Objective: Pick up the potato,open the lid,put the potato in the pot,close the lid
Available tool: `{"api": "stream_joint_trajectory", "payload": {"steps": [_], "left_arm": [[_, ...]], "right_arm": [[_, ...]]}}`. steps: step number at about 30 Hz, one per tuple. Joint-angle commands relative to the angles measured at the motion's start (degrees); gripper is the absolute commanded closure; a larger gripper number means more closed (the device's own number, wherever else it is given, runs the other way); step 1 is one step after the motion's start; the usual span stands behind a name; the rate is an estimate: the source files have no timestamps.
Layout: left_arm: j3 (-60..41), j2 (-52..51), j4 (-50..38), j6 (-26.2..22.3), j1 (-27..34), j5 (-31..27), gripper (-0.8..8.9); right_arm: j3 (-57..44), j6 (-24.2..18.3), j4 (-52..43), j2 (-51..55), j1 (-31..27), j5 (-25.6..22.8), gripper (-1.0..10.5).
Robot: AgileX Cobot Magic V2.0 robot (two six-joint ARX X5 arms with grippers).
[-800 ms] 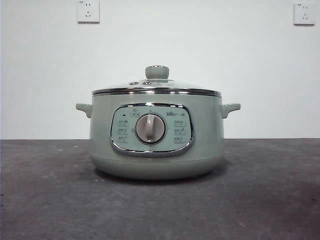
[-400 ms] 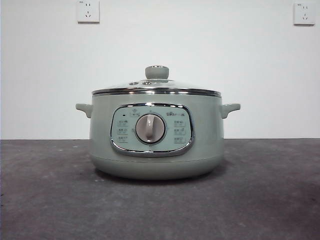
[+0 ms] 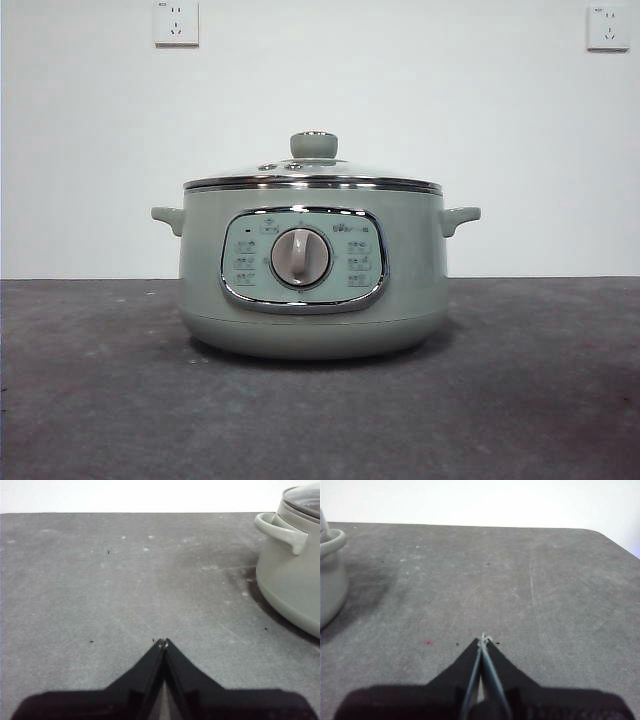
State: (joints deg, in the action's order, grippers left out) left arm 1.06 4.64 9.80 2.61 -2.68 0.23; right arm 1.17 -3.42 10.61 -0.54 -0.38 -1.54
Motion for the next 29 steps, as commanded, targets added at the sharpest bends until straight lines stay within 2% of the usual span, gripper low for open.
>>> {"api": "stream_joint_trajectory", "payload": {"steps": [1,29], "left_arm": [[-0.63,0.02,-0.33,-0.24,0.17,0.17,8.17],[-0.63,0.02,-0.35,-0.24,0.17,0.17,8.17]], "right_arm": [[-0.24,0.63,0.15,0.09,-0.02,-0.31,9.5],[0.20,0.63,1.44,0.09,-0.07,-0.35,9.5]]}}
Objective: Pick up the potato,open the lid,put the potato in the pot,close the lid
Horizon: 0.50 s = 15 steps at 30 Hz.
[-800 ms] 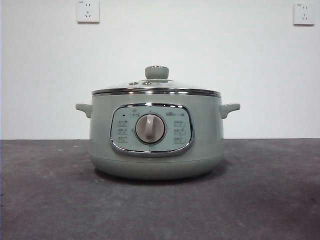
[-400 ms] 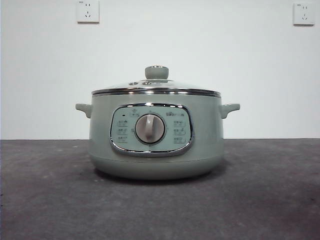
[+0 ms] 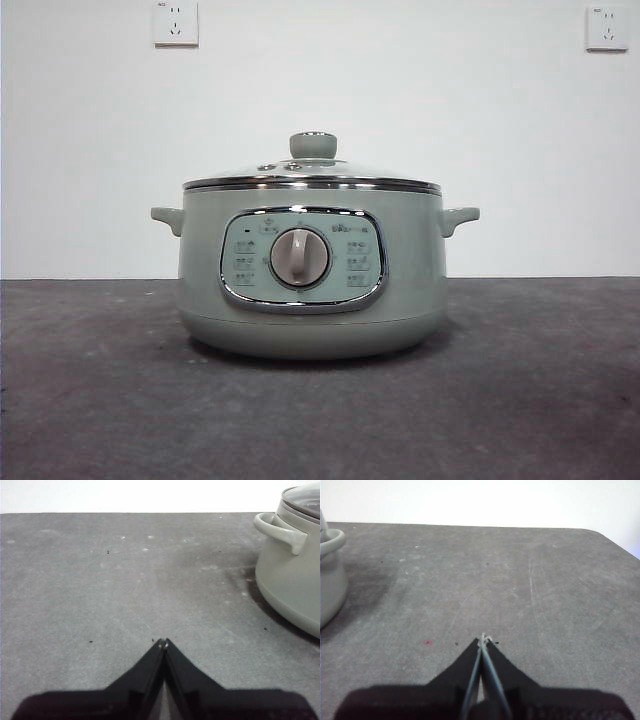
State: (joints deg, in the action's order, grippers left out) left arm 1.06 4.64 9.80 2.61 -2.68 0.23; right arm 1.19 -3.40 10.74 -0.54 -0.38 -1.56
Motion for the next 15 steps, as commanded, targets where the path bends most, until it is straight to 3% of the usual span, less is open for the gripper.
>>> {"api": "stream_joint_trajectory", "payload": {"steps": [1,8,15], "left_arm": [[-0.63,0.02,-0.35,-0.24,0.17,0.17,8.17],[-0.63,0.02,-0.35,-0.24,0.17,0.17,8.17],[-0.63,0.02,-0.35,-0.24,0.17,0.17,8.17]], "right_arm": [[0.44,0.61,1.88,0.09,-0.07,-0.33,9.5],[3.08,0.61,10.71,0.09,-0.07,-0.33,9.5],[3.39,0.61,11.96,0.09,-0.04,-0.33,9.5]]}}
